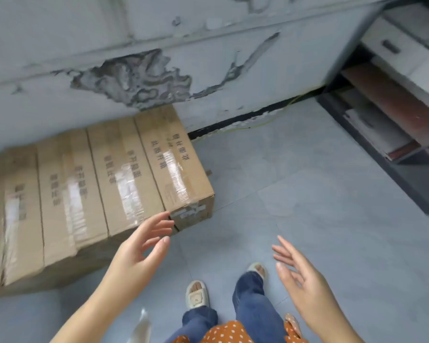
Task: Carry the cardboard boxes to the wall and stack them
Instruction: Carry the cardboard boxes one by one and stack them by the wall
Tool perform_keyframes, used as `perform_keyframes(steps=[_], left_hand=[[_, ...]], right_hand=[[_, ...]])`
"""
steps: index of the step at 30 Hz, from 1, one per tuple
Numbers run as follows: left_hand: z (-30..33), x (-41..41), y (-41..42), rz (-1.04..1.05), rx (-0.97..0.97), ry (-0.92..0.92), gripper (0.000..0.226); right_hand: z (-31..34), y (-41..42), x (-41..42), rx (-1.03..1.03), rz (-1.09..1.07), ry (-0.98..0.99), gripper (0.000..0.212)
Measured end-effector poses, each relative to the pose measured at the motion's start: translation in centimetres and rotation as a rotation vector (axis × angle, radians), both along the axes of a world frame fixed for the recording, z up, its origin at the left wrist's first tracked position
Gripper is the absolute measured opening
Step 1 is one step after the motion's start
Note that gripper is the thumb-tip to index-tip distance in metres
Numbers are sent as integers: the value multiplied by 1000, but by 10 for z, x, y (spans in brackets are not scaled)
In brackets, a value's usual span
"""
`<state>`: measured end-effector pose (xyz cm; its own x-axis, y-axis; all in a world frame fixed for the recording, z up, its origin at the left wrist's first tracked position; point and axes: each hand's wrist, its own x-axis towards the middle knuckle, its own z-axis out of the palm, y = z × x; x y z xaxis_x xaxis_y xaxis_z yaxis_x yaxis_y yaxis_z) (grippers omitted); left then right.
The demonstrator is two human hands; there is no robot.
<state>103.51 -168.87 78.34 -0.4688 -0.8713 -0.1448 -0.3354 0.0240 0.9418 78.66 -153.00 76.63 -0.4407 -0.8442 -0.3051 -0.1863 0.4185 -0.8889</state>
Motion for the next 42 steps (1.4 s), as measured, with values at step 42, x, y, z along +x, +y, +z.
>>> perform_keyframes(steps=[42], left_hand=[[10, -394, 688, -1588, -214, -10, 65]], right_hand=[[1, 781, 22, 24, -1786, 99, 58]])
